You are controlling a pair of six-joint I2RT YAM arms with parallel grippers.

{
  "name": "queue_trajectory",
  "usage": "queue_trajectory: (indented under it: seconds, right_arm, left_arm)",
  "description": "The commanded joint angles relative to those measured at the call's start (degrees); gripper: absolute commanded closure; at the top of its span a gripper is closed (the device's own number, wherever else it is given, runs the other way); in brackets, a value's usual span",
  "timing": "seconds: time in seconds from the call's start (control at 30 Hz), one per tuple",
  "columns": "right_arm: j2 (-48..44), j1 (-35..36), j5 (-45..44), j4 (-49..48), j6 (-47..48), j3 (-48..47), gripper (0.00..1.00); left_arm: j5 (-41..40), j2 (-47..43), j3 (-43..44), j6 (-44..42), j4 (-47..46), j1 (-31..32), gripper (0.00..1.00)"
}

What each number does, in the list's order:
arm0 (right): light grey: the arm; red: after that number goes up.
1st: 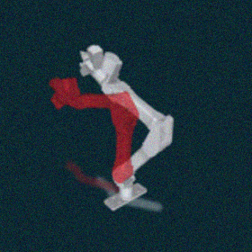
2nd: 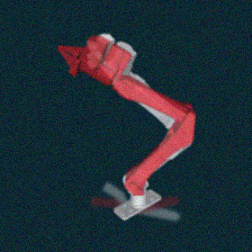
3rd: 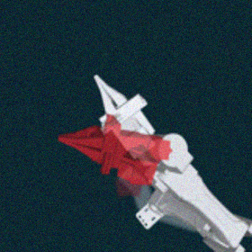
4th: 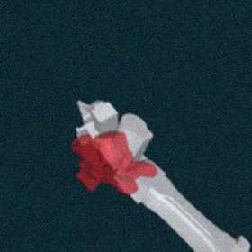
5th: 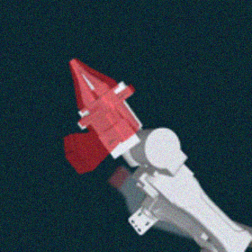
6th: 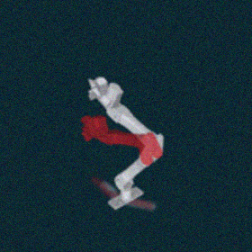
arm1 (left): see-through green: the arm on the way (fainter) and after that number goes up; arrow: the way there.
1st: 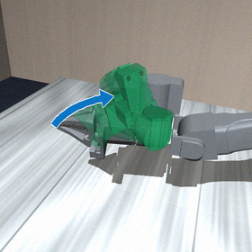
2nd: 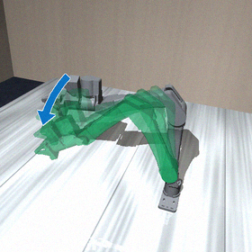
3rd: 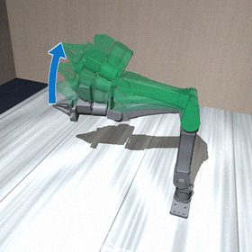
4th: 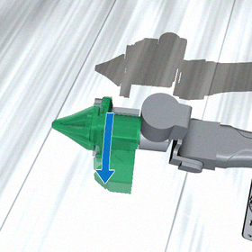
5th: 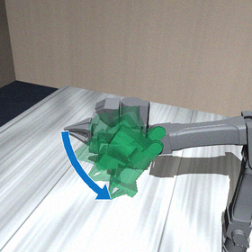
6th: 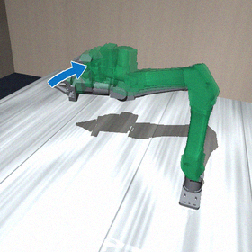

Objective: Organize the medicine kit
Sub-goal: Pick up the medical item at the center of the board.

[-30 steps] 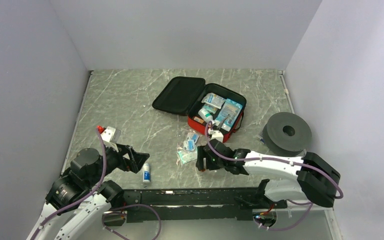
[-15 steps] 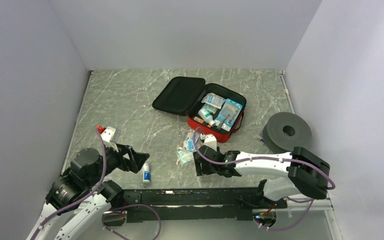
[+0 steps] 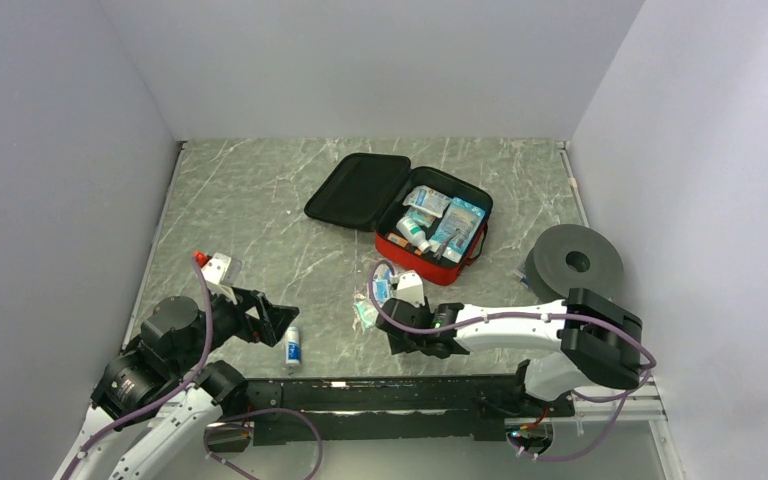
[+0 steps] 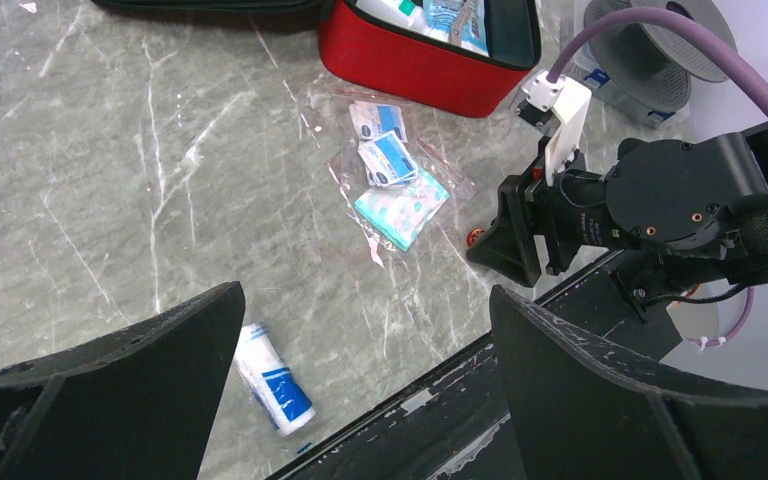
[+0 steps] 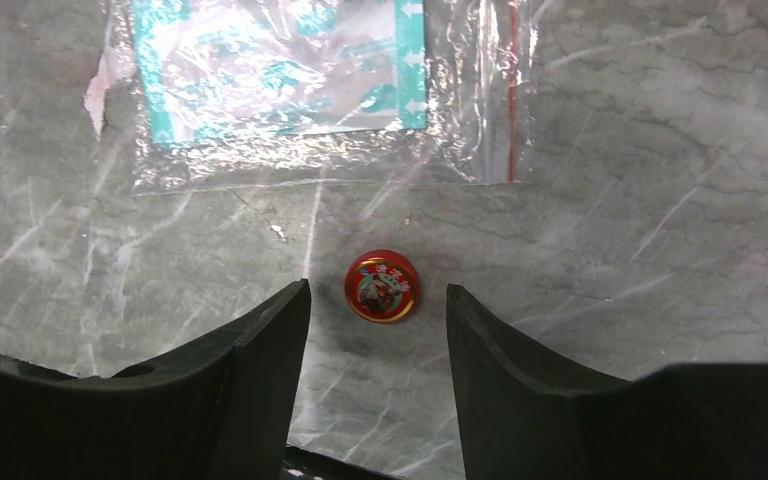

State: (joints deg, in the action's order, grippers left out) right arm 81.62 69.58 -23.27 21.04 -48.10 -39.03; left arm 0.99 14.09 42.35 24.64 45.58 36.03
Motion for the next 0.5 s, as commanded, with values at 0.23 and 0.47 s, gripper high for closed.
queue_trajectory:
  seconds: [0.23, 0.47]
  right_arm:
    - [2.83, 1.48, -3.89, 2.07, -1.43, -3.61, 0.53]
    - [3.44, 1.59, -4.27, 2.32, -1.86, -3.35, 0.56]
  left_arm:
    - [-0.90, -0.38, 0.37, -0.39, -0.84, 0.00, 0.01]
    - [-0.83, -0.37, 0.37, -0.39, -0.85, -0.02, 0.01]
